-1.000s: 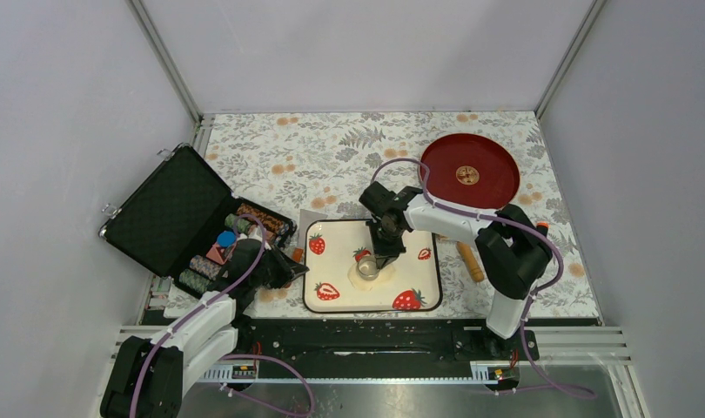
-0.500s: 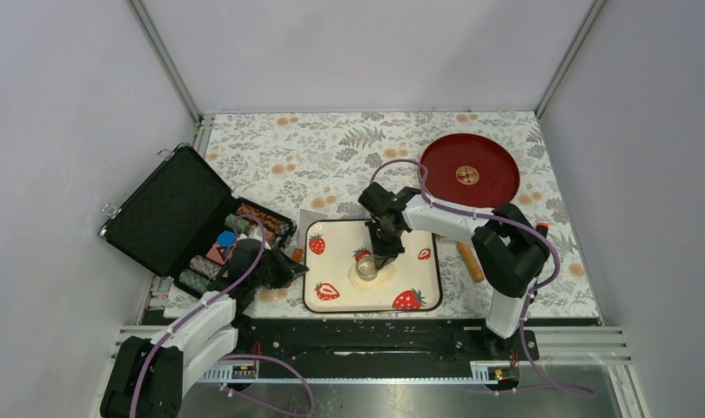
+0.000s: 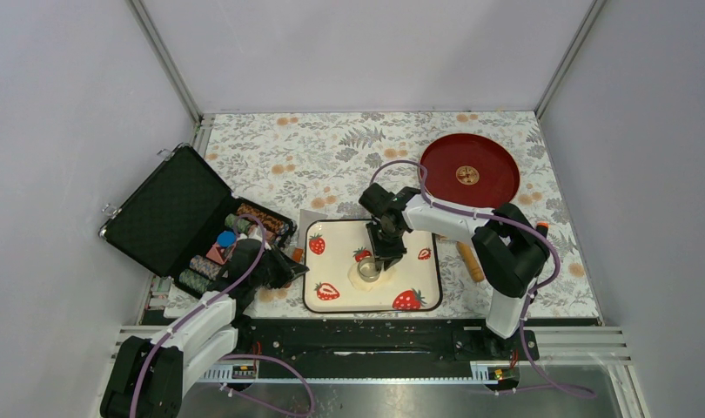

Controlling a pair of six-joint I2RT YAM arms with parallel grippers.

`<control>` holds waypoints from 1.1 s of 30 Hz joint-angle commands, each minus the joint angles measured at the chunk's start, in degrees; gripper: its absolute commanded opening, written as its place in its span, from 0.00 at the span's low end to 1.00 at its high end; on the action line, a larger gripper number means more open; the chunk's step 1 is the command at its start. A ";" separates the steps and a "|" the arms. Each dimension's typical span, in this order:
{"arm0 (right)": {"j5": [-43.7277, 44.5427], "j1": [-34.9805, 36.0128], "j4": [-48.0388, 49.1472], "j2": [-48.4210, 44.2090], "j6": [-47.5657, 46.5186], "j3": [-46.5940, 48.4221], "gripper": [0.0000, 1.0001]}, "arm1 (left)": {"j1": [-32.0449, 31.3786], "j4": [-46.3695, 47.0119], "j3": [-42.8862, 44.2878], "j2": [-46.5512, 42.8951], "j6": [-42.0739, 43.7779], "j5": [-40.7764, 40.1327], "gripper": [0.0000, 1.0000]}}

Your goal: Roll out the dumpling wrappers from the dough

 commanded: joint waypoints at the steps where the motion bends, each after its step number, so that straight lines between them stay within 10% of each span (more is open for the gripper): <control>1: 1.18 0.47 -1.95 -2.81 -1.71 0.71 0.40 | 0.57 0.00 -0.42 -0.01 0.33 -1.77 0.00; 8: 1.33 0.47 -2.99 -5.96 -2.25 1.15 0.55 | 0.64 -1.67 0.18 -1.29 0.73 -1.69 0.00; 18: 3.30 0.39 -5.33 -14.64 -3.67 -0.25 0.68 | 0.48 -16.44 10.89 -14.09 9.37 -4.84 0.50; 33: -23.45 -12.34 14.16 -23.31 2.91 -17.34 0.63 | -9.43 -9.82 24.76 3.78 6.01 5.96 0.46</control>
